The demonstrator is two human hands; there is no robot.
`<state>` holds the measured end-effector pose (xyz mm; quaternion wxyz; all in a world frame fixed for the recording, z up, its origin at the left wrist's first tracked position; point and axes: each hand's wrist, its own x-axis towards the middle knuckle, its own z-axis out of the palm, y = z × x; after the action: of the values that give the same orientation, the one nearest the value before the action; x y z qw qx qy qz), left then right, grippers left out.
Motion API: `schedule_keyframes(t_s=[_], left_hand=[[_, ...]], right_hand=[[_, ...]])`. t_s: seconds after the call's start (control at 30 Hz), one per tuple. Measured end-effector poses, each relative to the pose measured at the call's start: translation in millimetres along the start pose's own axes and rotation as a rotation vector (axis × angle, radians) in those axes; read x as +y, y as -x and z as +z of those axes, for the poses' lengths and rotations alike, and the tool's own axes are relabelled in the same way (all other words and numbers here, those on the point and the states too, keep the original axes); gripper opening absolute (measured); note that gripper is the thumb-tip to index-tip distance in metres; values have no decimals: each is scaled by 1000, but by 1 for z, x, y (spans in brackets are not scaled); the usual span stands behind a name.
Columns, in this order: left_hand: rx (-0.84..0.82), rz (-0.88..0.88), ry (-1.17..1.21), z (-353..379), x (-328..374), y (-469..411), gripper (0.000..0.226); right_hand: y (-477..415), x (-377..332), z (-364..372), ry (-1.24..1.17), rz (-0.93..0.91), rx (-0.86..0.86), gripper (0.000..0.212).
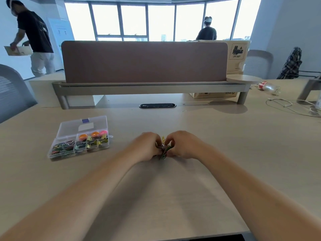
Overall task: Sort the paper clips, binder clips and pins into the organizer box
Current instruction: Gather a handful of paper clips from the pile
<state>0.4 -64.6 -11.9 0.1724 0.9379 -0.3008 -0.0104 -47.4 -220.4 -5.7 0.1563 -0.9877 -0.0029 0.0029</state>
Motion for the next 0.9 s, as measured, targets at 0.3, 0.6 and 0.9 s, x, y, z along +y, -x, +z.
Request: schedule_keyframes(t_s=[0.3, 0.6, 0.9], left_hand=[[47, -6, 8, 0, 4, -1, 13], [33, 14, 120, -12, 7, -3, 12], [100, 26, 151, -23, 10, -1, 11]], right_hand=[[4, -6, -4, 53, -14, 83, 19], [6, -1, -16, 47, -6, 92, 16], [7, -2, -25, -6, 2, 60, 13]])
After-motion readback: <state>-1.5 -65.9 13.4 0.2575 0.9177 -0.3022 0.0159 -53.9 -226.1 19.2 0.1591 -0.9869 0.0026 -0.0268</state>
